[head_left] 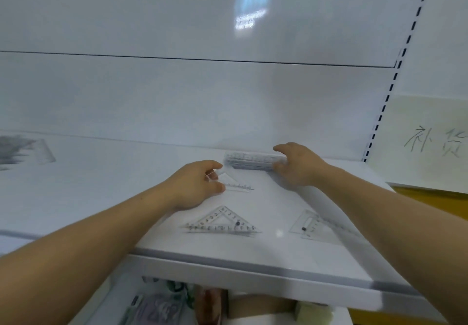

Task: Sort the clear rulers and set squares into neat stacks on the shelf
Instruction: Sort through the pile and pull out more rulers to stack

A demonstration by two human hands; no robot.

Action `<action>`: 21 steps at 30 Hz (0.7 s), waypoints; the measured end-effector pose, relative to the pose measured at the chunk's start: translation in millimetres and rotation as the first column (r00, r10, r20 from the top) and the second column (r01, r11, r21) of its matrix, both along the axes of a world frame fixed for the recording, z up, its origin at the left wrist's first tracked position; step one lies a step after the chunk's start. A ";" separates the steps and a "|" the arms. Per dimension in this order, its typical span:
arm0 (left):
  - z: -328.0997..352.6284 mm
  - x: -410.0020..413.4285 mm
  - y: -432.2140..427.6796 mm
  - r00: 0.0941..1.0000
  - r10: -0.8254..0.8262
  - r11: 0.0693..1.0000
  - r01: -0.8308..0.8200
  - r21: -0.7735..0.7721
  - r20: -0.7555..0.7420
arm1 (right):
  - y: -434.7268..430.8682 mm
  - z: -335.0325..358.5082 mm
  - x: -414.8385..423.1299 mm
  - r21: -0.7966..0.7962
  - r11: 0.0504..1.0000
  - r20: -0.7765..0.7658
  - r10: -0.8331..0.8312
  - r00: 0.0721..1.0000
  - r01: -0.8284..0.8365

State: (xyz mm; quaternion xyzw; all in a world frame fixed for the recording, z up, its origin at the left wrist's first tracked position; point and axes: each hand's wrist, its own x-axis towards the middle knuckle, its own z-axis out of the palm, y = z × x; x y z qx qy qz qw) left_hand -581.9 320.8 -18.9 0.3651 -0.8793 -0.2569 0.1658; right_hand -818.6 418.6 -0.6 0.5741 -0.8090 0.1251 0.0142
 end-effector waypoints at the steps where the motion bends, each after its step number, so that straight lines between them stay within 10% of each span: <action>1: 0.3 2.4 3.4 1.000 0.002 1.000 -0.002 0.011 -0.004 | 3.6 -0.3 4.4 -0.023 1.000 -0.003 0.016 1.000 -0.016; 21: -3.4 47.5 62.8 0.980 -0.088 0.994 0.096 -0.041 0.180 | 46.3 -26.3 50.0 0.289 0.928 0.056 0.229 0.972 -0.235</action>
